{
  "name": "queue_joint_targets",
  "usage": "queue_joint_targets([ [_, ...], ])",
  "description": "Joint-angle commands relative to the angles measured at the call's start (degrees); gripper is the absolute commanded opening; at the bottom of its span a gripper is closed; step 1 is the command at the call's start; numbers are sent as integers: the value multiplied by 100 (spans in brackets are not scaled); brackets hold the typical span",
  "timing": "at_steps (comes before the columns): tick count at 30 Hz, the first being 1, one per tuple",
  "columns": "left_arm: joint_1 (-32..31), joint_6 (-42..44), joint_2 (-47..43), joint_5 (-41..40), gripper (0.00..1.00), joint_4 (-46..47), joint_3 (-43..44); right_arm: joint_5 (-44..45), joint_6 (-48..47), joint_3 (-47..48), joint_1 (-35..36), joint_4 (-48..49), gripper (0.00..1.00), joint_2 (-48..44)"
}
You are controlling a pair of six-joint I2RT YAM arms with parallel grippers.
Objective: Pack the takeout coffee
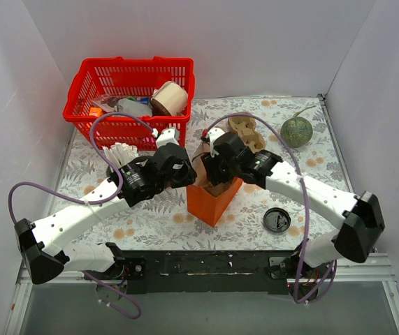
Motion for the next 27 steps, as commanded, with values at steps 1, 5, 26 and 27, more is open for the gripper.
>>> queue_joint_targets([
  [1, -3, 81, -114, -133, 27, -34, 76, 321, 45, 460, -18, 207, 55, -838],
  [5, -3, 633, -237, 95, 26, 257, -109, 366, 71, 267, -18, 750, 60, -1436],
  [26, -3, 3535, -703, 1266, 37, 1206, -215, 3018, -60, -771, -18, 1271, 83, -3872],
  [27, -3, 3527, -668, 1091, 40, 1154, -162, 3315, -87, -797, -18, 1236, 83, -3907],
])
